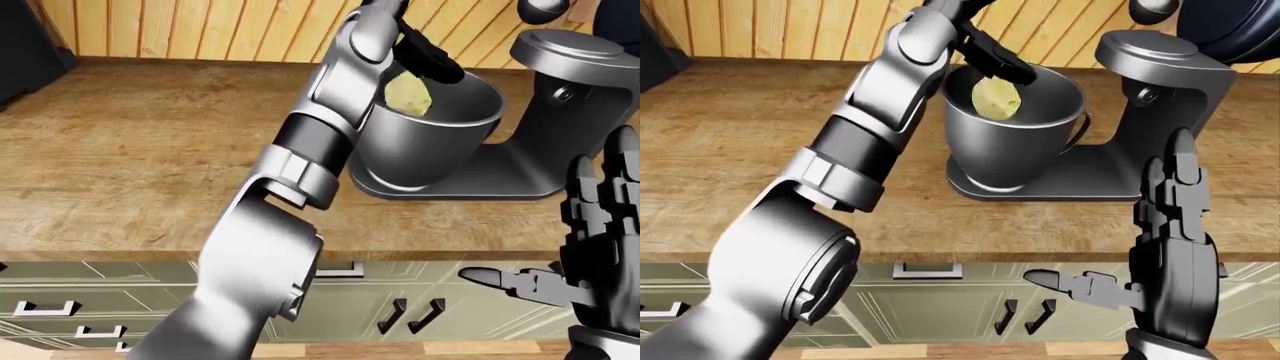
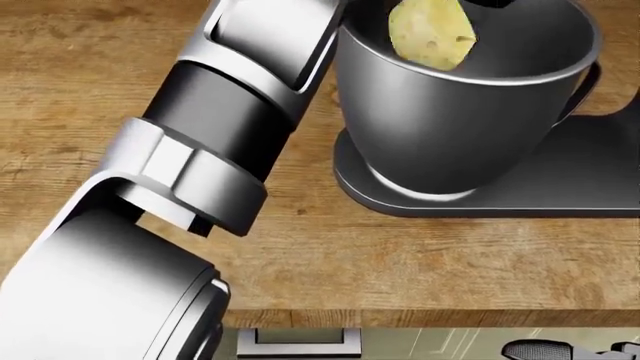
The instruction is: Place the cheese in the stand mixer bowl.
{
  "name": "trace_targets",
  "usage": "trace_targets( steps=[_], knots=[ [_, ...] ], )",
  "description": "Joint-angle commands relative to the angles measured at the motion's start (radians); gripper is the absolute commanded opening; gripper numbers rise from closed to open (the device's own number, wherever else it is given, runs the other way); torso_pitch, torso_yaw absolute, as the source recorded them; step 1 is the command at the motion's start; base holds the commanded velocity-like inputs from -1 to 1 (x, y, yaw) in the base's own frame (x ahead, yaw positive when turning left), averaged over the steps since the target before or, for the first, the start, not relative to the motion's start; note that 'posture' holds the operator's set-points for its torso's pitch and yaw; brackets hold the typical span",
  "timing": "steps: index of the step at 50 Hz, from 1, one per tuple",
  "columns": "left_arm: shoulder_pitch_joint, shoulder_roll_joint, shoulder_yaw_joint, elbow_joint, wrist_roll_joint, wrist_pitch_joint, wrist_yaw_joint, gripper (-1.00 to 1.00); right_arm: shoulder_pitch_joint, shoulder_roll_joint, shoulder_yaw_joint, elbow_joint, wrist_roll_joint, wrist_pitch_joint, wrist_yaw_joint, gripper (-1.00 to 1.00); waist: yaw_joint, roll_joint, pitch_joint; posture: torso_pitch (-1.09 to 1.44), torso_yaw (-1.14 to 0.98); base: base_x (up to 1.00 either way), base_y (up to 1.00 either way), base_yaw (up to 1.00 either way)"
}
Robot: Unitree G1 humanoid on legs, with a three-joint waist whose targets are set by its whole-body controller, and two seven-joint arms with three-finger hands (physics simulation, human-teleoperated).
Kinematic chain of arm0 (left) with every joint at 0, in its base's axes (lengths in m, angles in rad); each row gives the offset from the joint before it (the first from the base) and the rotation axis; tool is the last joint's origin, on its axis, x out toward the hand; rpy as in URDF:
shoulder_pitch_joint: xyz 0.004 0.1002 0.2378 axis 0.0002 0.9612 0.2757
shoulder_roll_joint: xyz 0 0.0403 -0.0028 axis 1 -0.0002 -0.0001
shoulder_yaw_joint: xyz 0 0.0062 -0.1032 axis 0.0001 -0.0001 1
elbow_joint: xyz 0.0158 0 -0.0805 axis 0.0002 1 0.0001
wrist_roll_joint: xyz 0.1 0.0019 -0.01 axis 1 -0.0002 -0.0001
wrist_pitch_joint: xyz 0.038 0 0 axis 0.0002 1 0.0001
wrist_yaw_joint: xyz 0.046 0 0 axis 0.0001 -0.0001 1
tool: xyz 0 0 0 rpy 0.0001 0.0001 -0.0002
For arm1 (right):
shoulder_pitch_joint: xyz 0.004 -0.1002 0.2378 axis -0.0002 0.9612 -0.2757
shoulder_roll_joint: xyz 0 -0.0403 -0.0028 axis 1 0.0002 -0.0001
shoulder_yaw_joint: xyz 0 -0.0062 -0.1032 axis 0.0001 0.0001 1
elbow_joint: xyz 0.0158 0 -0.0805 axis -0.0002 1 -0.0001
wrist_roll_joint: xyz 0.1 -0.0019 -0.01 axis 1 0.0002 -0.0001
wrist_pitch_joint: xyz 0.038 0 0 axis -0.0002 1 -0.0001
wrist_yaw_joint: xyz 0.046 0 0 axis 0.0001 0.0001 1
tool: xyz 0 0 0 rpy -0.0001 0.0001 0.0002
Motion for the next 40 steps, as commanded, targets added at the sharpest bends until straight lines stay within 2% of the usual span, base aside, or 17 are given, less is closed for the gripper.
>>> trace_targets(
  steps=[1,17,27,40],
  knots=[
    [-0.039,0.012,0.006,-0.038,0.000,-0.028,0.013,1.00,-0.009,-0.005,-0.002,-0.034,0.001,-0.026,-0.004,1.00,0.000,-0.007,-0.021,0.00,0.00,0.00,0.00,0.00],
    [-0.069,0.037,0.016,-0.050,-0.020,-0.021,0.020,1.00,-0.008,-0.003,-0.019,-0.034,0.014,-0.032,0.000,1.00,0.001,-0.006,-0.021,0.00,0.00,0.00,0.00,0.00],
    [-0.028,0.077,0.014,-0.258,-0.034,0.092,-0.018,1.00,-0.007,-0.006,-0.013,-0.034,0.010,-0.037,-0.006,1.00,-0.001,-0.002,-0.018,0.00,0.00,0.00,0.00,0.00],
    [-0.015,0.097,0.015,-0.420,-0.040,0.194,-0.046,1.00,-0.006,-0.019,0.001,-0.034,0.009,-0.057,-0.018,1.00,-0.001,-0.001,-0.015,0.00,0.00,0.00,0.00,0.00]
  ],
)
